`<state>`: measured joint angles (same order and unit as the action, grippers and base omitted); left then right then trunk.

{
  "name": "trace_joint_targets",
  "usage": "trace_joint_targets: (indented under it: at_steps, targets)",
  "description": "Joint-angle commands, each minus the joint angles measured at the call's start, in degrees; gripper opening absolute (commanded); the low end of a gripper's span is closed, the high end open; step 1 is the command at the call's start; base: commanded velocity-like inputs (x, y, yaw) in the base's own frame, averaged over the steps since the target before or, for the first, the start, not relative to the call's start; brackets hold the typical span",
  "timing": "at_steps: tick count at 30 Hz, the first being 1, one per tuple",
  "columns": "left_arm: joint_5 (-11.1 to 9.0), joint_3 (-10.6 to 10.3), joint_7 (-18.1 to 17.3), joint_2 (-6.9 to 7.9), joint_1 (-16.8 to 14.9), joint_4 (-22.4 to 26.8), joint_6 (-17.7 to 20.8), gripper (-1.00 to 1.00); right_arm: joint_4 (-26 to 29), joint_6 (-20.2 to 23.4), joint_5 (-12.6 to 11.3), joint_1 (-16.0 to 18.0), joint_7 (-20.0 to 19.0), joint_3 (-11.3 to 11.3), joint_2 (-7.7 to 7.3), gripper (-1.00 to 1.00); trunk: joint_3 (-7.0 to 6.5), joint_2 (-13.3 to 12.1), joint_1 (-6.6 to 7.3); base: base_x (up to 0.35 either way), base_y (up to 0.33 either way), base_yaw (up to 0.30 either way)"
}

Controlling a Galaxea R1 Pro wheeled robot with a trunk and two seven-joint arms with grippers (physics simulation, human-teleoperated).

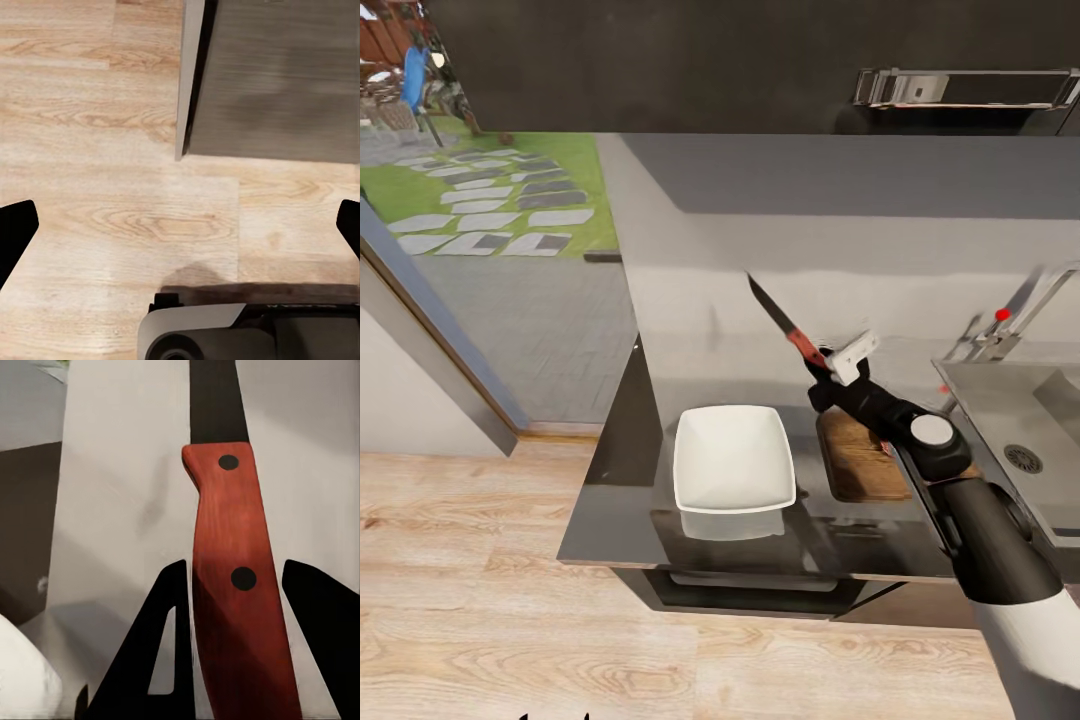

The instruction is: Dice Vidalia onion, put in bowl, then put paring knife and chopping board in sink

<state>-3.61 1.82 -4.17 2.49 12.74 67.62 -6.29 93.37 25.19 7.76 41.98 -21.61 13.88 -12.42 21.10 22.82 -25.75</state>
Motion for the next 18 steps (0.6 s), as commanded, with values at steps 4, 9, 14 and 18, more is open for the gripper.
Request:
trace_joint_targets:
  at_steps: [4, 9, 14, 18]
  targets:
    - [-0.4, 0.0, -0.4, 0.00, 0.0, 0.4, 0.0, 1.00, 0.1, -1.2, 0.5, -2.2, 1.4, -0.1, 0.22, -1.00, 0.08, 0.1, -0.03, 0.000, 0.000, 0.000]
    - [-0.4, 0.0, -0.4, 0.03, 0.0, 0.3, 0.0, 1.00, 0.1, -1.6, 0.4, -4.0, 8.3, -0.1, 0.89, -1.00, 0.08, 0.1, -0.03, 0.000, 0.000, 0.000]
    - [-0.5, 0.1, -0.4, 0.06, 0.0, 0.0, 0.0, 1.00, 0.0, -1.4, -3.8, -4.4, 12.6, -0.1, 1.89, -1.00, -0.12, 0.1, -0.03, 0.000, 0.000, 0.000]
    - [-0.5, 0.2, -0.4, 0.06, 0.0, -0.2, 0.0, 1.00, 0.0, -1.4, -4.8, -4.8, 12.9, -0.1, 1.95, -1.00, -0.47, 0.1, -0.03, 0.000, 0.000, 0.000]
